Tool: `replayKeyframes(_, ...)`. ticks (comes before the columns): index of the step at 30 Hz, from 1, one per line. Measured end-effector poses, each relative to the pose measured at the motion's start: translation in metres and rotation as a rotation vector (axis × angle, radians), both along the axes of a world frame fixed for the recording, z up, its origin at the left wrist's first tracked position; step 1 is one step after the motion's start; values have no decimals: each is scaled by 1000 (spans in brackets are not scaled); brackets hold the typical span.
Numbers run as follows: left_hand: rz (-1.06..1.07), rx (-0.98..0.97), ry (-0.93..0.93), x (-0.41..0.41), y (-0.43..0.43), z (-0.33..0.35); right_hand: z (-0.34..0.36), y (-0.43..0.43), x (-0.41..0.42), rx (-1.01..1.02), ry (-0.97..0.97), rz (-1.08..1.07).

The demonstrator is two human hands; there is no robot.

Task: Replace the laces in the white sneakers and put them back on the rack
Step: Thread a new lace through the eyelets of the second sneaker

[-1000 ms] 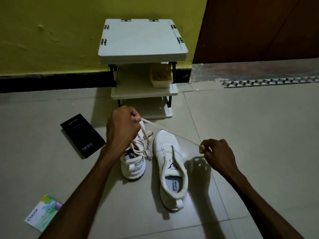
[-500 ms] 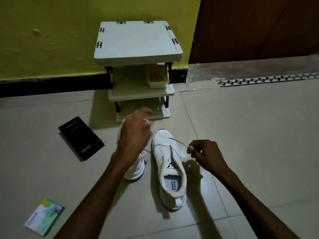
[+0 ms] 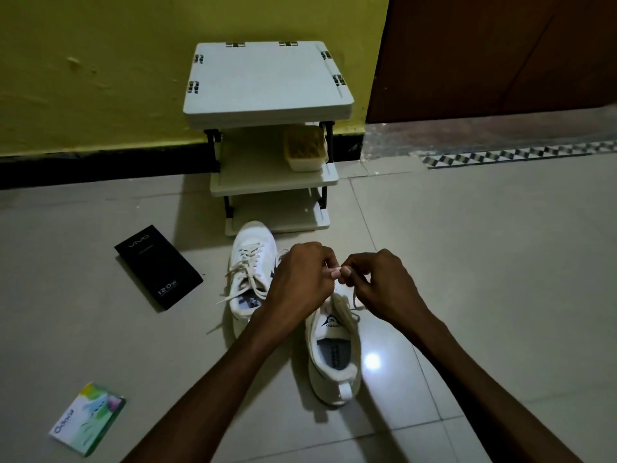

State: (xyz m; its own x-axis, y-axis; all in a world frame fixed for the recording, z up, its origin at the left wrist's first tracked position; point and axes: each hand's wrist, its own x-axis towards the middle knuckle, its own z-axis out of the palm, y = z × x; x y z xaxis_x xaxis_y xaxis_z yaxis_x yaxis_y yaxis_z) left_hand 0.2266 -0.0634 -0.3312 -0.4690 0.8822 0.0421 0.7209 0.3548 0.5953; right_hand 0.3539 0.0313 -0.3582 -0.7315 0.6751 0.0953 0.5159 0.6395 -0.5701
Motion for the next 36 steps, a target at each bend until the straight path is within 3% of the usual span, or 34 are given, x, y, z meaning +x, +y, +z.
replayKeyframes(13,361,396,12,-51,-13,29,-51,14,23,-181,-201,-243)
replayKeyframes(17,403,392,11,-44,-12,26,-58,10,19,-208,-198,-256)
replayKeyframes(20,343,266,14,-41,-10,16,-55,4,16,-291,-38,-240)
replayKeyframes(27,186,142,-71,-28,-5,-1,0,-16,-3,-816,496,-196)
replayKeyframes(30,135,145,-166,-26,-9,-4,13,-17,-8,-990,562,-163)
replayKeyframes(33,134,160,-303,-24,-14,-3,17,-18,-9,-872,499,-179)
replayKeyframes(36,132,181,-324,-24,-18,0,14,-21,-13,-547,380,-146)
